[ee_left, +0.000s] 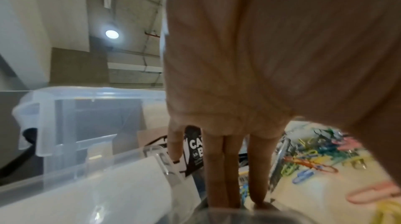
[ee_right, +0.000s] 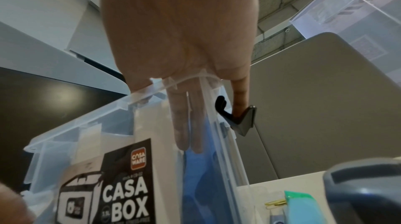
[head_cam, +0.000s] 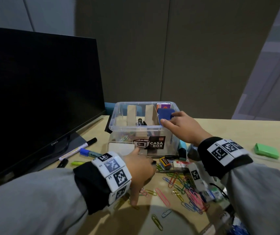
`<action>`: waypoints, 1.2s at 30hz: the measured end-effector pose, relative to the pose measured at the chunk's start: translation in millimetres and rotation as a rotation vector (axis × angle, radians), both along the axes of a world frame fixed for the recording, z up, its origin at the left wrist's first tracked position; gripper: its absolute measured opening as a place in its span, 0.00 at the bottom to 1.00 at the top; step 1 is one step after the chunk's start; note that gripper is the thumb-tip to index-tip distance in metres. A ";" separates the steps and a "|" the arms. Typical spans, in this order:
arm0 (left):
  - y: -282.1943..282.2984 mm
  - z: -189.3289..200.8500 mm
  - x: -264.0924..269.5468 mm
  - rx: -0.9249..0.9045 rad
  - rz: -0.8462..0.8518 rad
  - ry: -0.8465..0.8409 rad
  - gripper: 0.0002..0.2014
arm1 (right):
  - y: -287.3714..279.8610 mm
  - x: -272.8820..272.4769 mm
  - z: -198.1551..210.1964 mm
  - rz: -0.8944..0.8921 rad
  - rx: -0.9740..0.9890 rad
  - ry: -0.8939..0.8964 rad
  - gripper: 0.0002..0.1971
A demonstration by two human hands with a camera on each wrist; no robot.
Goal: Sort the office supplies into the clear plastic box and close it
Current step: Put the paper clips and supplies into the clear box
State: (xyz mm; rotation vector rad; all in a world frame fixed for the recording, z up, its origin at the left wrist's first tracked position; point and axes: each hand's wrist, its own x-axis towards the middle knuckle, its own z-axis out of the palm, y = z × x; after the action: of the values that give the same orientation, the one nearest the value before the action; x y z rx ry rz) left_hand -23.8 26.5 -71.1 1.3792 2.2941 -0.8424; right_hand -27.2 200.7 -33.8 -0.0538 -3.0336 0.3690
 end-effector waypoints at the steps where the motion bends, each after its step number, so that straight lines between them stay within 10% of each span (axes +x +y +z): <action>1: 1.9 -1.4 0.8 -0.009 0.003 0.012 0.47 | 0.3 -0.3 -0.1 0.001 0.000 0.001 0.29; 13: 4.8 -6.0 -6.7 0.339 0.066 -0.143 0.07 | 0.6 0.0 -0.1 0.001 -0.010 -0.004 0.31; 28: 3.0 -12.8 -3.4 0.356 0.126 -0.205 0.06 | 2.3 -3.4 -3.3 -0.005 -0.003 0.020 0.31; 36: -9.6 -2.6 -6.9 0.677 0.145 -0.320 0.06 | 6.4 -7.5 -7.3 -0.002 0.009 0.040 0.34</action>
State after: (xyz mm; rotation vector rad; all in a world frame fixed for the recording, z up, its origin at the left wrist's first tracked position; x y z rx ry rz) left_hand -30.7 16.8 -73.8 1.4264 2.4656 0.2280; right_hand -34.7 207.1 -41.1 -0.0482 -2.9957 0.3521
